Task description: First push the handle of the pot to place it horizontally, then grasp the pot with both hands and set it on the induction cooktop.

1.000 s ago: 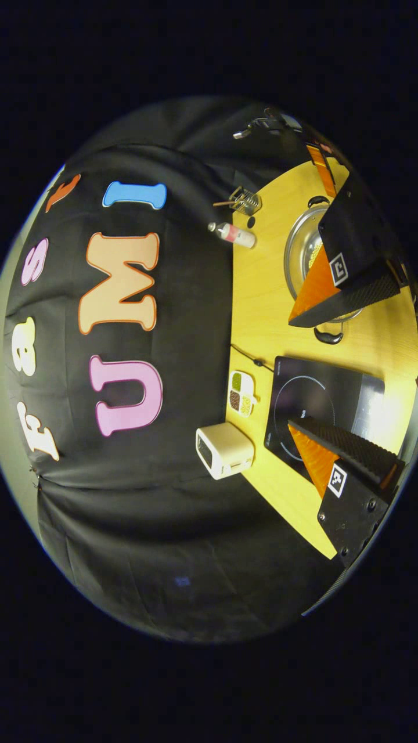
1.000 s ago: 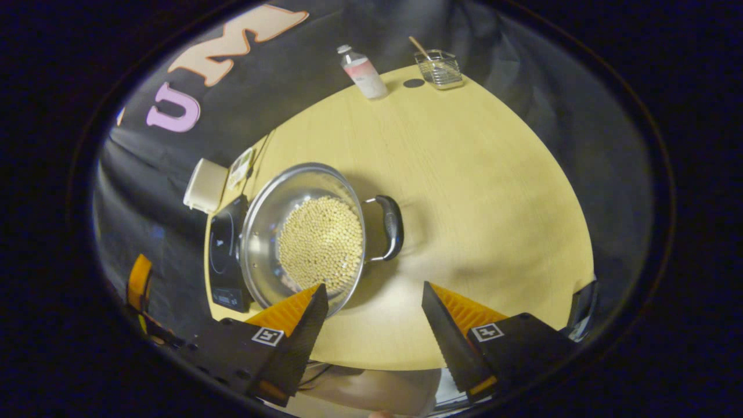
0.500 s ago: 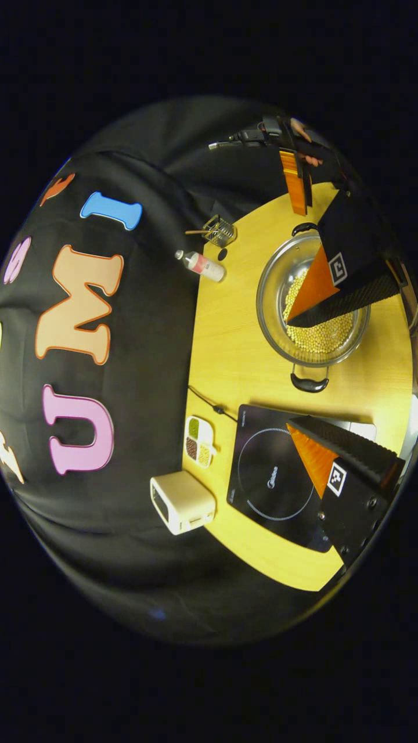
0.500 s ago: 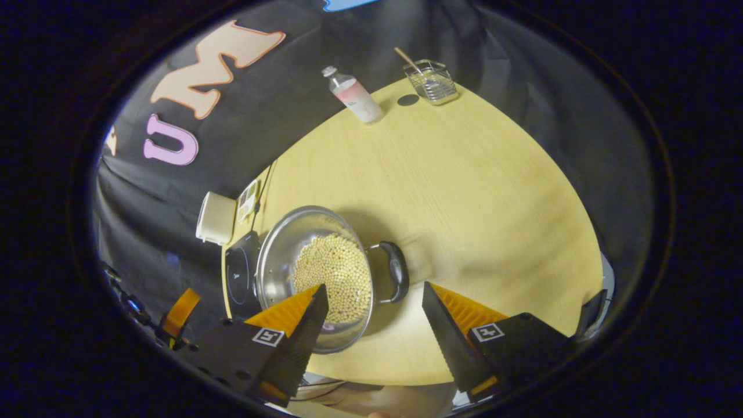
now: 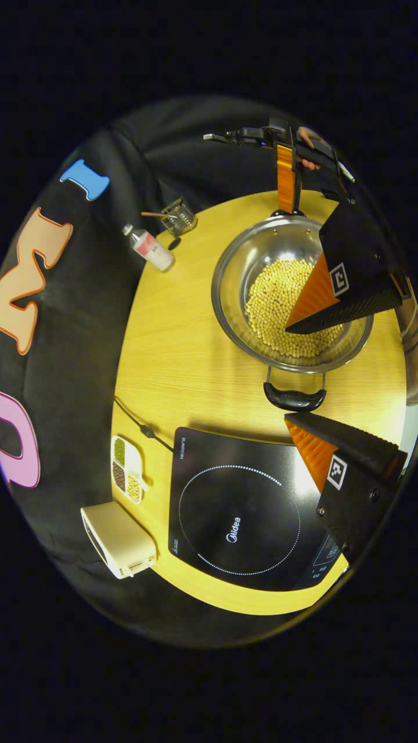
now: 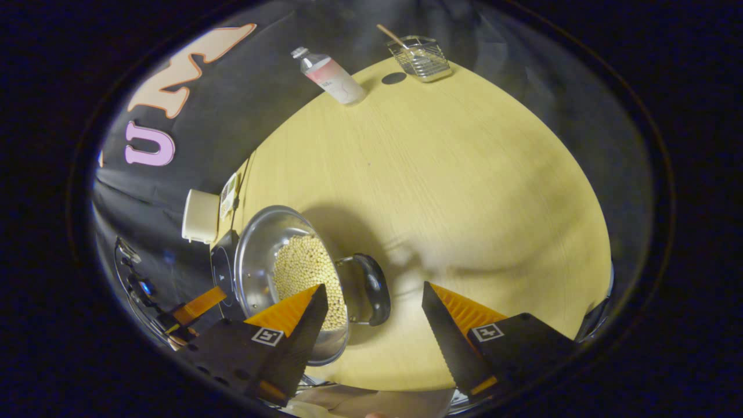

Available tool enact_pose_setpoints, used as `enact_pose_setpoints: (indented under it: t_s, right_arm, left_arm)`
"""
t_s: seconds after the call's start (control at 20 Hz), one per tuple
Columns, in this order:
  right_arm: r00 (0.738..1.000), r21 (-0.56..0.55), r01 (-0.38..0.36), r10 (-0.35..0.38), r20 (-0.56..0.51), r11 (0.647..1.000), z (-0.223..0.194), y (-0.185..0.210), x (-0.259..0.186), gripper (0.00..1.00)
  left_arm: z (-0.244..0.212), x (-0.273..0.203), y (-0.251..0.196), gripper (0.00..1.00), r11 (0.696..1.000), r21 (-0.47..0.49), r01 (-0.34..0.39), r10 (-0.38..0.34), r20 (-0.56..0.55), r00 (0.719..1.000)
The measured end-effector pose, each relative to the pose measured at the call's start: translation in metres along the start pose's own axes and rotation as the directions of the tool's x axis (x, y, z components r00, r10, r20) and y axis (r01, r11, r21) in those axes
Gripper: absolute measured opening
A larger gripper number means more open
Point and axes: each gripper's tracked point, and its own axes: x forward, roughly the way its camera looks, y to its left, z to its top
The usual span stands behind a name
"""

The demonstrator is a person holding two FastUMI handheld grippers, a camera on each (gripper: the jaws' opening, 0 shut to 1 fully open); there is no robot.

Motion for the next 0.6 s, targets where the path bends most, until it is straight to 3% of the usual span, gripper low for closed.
enact_pose_setpoints:
  t_s: [0.05,0.1,0.15,0.2,0.4,0.45,0.5,0.55,0.6]
  right_arm:
    - [1.000,-0.003,0.000,0.000,-0.010,1.000,0.000,-0.002,0.002,0.93]
    - [1.000,-0.004,-0.001,0.001,-0.021,1.000,-0.001,-0.001,0.007,1.00]
    - [0.999,-0.005,-0.002,0.002,-0.032,1.000,-0.002,-0.001,0.011,0.93]
    - [0.999,-0.009,-0.005,0.005,-0.044,1.000,-0.003,0.000,0.015,1.00]
    - [0.996,-0.035,-0.026,0.023,-0.090,0.999,-0.009,0.006,0.029,1.00]
    - [0.995,-0.039,-0.031,0.027,-0.101,0.999,-0.010,0.007,0.034,0.89]
    - [0.994,-0.034,-0.041,0.037,-0.105,0.999,-0.012,0.010,0.034,0.87]
    - [0.993,-0.034,-0.045,0.041,-0.114,0.998,-0.012,0.013,0.035,0.69]
    - [0.992,-0.040,-0.044,0.039,-0.116,0.998,-0.013,0.013,0.040,0.69]
  left_arm:
    - [-0.001,0.005,0.003,0.89,1.000,0.018,-0.013,0.013,-0.015,1.000]
    - [-0.001,0.011,0.006,0.83,0.999,0.036,-0.021,0.022,-0.032,0.999]
    - [-0.004,0.015,0.008,0.84,0.998,0.049,-0.029,0.032,-0.054,0.998]
    - [-0.008,0.021,0.010,0.84,0.997,0.060,-0.041,0.045,-0.077,0.996]
    - [-0.025,0.040,0.017,0.84,0.995,0.072,-0.068,0.079,-0.157,0.984]
    - [-0.028,0.043,0.015,0.82,0.997,0.050,-0.062,0.070,-0.171,0.983]
    - [-0.031,0.046,0.013,0.77,0.998,0.031,-0.054,0.059,-0.180,0.982]
    - [-0.034,0.048,0.012,0.78,0.999,0.017,-0.049,0.052,-0.189,0.981]
    - [-0.034,0.050,0.014,0.73,0.999,0.004,-0.046,0.046,-0.198,0.979]
